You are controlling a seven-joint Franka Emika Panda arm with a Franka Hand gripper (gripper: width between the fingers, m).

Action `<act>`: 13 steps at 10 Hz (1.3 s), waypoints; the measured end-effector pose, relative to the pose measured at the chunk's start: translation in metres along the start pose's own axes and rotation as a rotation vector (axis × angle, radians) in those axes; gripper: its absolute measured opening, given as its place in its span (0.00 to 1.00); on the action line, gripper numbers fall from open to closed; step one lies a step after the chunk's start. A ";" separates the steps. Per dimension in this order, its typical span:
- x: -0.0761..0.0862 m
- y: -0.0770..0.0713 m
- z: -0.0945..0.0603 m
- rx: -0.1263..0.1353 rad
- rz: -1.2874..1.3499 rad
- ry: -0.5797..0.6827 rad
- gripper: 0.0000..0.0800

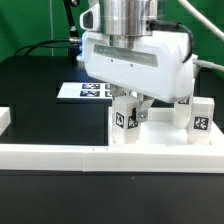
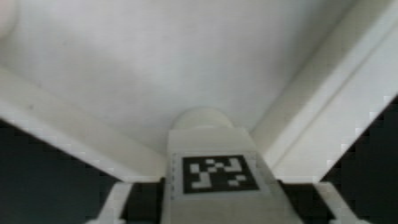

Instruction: Assemble square table

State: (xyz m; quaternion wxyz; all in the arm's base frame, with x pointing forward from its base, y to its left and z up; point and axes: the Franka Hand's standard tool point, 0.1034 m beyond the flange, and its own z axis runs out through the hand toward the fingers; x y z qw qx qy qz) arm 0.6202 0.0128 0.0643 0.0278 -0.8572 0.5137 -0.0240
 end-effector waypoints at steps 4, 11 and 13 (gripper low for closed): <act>0.002 -0.003 0.001 -0.008 0.324 -0.002 0.36; 0.007 -0.001 0.001 -0.015 1.048 -0.044 0.37; 0.007 0.001 0.001 -0.021 1.100 -0.037 0.39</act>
Offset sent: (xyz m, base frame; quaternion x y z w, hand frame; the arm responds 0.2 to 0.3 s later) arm 0.0243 -0.0021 -0.0070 -0.0029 0.0204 0.1890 0.9818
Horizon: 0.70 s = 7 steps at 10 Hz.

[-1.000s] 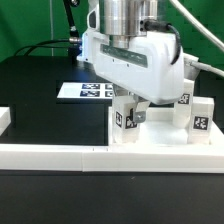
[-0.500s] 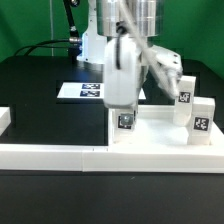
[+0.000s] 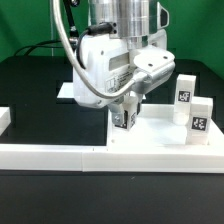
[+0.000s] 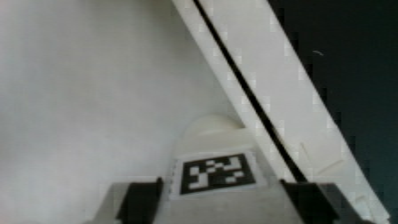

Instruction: Assemble square table

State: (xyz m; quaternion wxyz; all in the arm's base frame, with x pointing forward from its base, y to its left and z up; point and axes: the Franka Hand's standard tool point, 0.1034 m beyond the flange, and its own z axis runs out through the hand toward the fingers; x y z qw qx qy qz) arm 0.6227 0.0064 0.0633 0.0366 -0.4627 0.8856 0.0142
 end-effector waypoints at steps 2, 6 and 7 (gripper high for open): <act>0.003 0.001 0.000 0.000 0.010 0.013 0.39; 0.005 0.003 0.001 -0.010 -0.012 0.022 0.50; 0.005 0.003 0.000 -0.009 -0.019 0.021 0.73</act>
Offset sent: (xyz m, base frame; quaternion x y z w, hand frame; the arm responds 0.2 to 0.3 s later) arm 0.0000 0.0000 0.0000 0.0000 0.0000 0.0650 0.9979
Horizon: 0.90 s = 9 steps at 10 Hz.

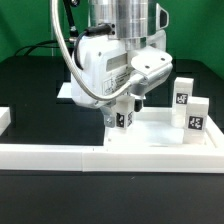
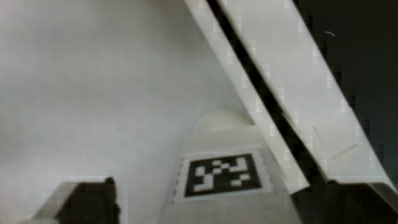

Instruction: Assemble square table

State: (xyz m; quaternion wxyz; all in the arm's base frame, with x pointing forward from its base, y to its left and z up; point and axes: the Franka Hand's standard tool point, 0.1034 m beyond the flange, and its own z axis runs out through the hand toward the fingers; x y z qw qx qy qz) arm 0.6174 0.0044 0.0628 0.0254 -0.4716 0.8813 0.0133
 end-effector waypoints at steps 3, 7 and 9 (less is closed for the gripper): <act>-0.009 0.009 -0.036 0.011 -0.036 -0.064 0.81; -0.010 0.010 -0.041 0.013 -0.039 -0.071 0.81; -0.010 0.010 -0.040 0.012 -0.040 -0.070 0.81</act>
Offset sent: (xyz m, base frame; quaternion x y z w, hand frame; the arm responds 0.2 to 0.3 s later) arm -0.0125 0.0033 0.0495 -0.0066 -0.0284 0.0065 0.9996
